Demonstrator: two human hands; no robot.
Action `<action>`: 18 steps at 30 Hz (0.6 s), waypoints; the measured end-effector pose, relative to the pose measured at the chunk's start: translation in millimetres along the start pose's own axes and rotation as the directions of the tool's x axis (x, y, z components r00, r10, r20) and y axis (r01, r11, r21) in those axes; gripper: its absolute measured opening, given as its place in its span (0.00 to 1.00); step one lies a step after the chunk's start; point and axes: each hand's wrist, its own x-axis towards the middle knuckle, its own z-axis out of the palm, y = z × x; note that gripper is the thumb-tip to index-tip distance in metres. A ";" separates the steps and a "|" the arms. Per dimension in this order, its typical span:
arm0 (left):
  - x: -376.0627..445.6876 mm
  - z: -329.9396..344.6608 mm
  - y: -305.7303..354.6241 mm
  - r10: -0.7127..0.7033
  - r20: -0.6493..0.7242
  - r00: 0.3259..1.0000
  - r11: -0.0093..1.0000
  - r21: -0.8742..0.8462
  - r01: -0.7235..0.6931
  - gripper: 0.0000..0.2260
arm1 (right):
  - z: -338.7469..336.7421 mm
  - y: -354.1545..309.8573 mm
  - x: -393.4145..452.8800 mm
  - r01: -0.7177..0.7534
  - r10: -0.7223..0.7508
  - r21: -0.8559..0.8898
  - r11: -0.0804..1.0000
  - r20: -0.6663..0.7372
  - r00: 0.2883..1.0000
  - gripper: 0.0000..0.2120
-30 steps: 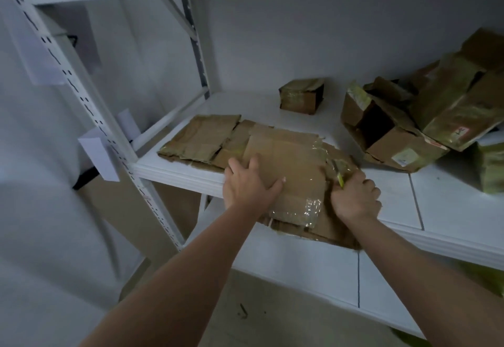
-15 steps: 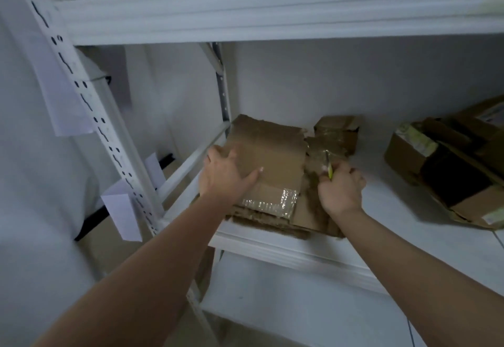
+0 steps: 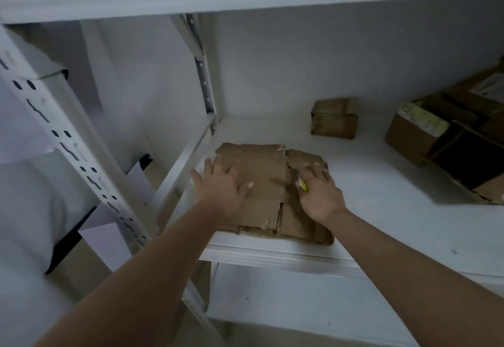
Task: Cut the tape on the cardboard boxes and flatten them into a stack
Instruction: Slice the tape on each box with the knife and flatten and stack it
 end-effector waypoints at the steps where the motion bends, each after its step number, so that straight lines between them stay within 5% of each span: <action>1: 1.2 1.2 5.7 0.059 -0.009 0.998 0.998 0.003 -0.059 0.31 | 2.7 -0.5 0.8 0.029 -0.028 -0.037 0.999 0.018 0.999 0.24; 6: 2.0 31.3 18.6 0.154 0.191 0.969 0.973 -0.200 -0.115 0.33 | 24.0 0.2 3.0 0.037 -0.007 -0.193 0.980 0.153 0.988 0.29; 12: 2.7 52.2 19.0 0.124 0.216 0.968 0.988 -0.122 -0.100 0.33 | 32.6 4.9 7.7 0.017 0.020 -0.202 0.979 0.180 0.983 0.30; 15: 4.2 44.0 18.9 0.126 0.248 0.961 0.988 -0.116 -0.099 0.35 | 26.0 6.6 15.5 -0.004 0.024 -0.078 0.997 0.260 0.965 0.26; 18: 8.2 28.4 18.9 0.133 0.279 0.951 0.986 -0.138 -0.097 0.36 | 1.9 2.2 16.7 -0.131 0.072 0.222 0.966 0.253 0.965 0.17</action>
